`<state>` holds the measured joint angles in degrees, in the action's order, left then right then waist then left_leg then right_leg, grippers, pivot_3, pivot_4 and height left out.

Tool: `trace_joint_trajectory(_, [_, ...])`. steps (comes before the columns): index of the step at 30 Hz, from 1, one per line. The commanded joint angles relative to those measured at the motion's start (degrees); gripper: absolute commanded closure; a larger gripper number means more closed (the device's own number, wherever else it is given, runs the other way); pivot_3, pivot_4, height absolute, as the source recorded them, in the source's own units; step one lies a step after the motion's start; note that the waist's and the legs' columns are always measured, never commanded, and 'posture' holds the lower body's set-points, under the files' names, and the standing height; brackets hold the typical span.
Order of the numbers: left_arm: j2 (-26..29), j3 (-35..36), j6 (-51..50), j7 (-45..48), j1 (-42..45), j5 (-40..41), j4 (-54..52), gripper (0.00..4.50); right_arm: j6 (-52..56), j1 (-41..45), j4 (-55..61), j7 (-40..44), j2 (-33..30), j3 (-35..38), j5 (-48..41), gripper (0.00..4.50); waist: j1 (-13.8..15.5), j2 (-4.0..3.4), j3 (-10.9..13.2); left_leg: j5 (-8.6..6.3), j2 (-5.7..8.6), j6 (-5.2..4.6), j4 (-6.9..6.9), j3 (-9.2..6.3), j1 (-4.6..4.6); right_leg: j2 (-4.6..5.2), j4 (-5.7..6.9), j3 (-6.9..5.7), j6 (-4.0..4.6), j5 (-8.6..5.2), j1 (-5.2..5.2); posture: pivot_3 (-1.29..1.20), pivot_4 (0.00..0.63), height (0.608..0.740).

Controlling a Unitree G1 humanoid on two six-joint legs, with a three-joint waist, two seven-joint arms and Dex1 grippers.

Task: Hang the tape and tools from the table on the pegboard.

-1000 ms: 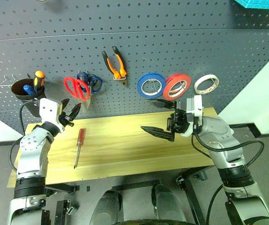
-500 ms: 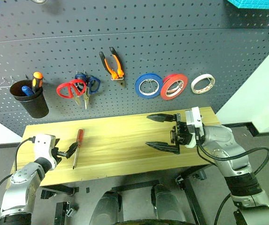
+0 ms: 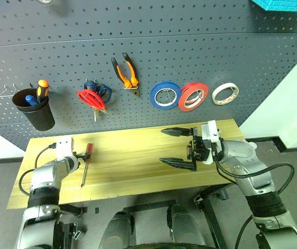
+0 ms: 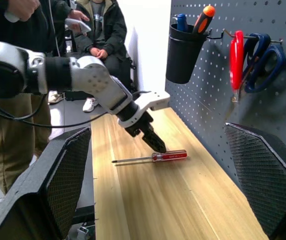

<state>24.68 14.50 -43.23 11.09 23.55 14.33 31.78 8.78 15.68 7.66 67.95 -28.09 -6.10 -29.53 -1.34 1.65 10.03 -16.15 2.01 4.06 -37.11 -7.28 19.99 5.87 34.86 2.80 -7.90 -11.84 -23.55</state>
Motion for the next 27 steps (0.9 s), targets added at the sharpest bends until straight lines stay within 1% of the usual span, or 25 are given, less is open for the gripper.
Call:
trace_joint_trajectory(1, [1.47,-0.33,3.4,1.32,4.67,-1.65,8.94,0.01,-0.84,-0.82,2.5,-0.63,-0.25,1.36,-0.37,0.0,0.15,0.0,0.0,0.0,0.0,0.0,0.0,0.0,0.01,0.0,-0.02,0.0,-0.01,0.0,0.0,-0.04,0.117,0.74])
trace_joint_trajectory(5, [1.71,-1.24,6.48,3.99,9.7,-2.85,19.18,0.01,-0.65,-1.71,3.36,-1.28,-0.71,1.93,-0.46,0.0,0.13,0.0,0.0,0.0,0.01,0.0,0.0,0.0,0.07,0.0,-0.13,-0.01,-0.02,0.0,0.0,-0.05,0.119,0.74])
trace_joint_trajectory(8, [1.64,-1.42,8.93,5.04,12.17,-3.59,25.09,0.55,-0.58,-2.14,3.82,-1.81,-0.94,2.21,-0.45,0.0,0.15,0.0,0.0,0.0,0.01,0.0,0.01,0.0,0.12,0.0,-0.23,-0.02,-0.06,0.03,0.0,-0.05,0.12,0.74])
trace_joint_trajectory(12, [1.61,-0.85,11.28,5.44,13.55,-3.55,29.21,1.9,-0.69,-2.29,4.0,-2.18,-1.13,2.4,-0.44,0.0,0.09,0.0,0.0,0.0,0.01,0.0,0.03,0.0,0.16,0.01,-0.33,-0.02,-0.14,0.1,0.0,-0.05,0.12,0.74])
trace_joint_trajectory(17, [1.71,-1.23,12.21,6.15,13.53,-3.81,30.07,3.59,-0.95,-1.9,3.67,-2.38,-1.26,2.33,-0.2,0.0,0.14,0.0,-0.01,0.0,0.01,0.0,0.05,0.0,0.2,0.01,-0.49,-0.02,-0.19,0.16,0.02,-0.05,0.119,0.74])
trace_joint_trajectory(20, [2.17,-1.51,12.07,7.39,12.35,-3.87,28.16,3.6,-1.11,-1.66,3.51,-2.39,-1.19,2.1,-0.04,0.0,0.13,0.0,0.0,0.0,0.01,0.0,0.05,0.0,0.23,0.01,-0.53,-0.02,-0.21,0.19,0.03,-0.05,0.116,0.74])
trace_joint_trajectory(23, [3.1,-2.71,11.13,11.18,8.26,-3.78,20.63,3.6,-1.09,-1.36,3.79,-2.2,-1.02,1.78,-0.2,0.0,-0.31,0.0,0.0,0.0,0.01,0.0,0.06,0.01,0.25,0.01,-0.57,-0.02,-0.13,0.25,0.01,-0.06,0.117,0.74])
trace_joint_trajectory(25, [4.86,-3.88,12.95,14.15,0.32,-4.02,7.45,3.6,-0.19,-0.63,4.4,-1.93,-0.87,1.81,-1.41,0.0,-1.29,-0.01,0.0,0.0,0.0,0.0,0.08,0.0,0.3,0.01,-0.6,-0.02,-0.05,0.3,-0.02,-0.06,0.117,0.74])
trace_joint_trajectory(27, [6.91,-2.86,14.39,18.15,-9.12,-2.19,-7.01,3.6,1.08,0.64,5.06,-1.77,-0.37,2.23,-3.43,0.0,-1.97,0.01,0.01,-0.01,-0.02,0.01,0.11,0.04,0.37,0.02,-0.6,0.03,-0.01,0.32,-0.14,-0.05,0.117,0.74])
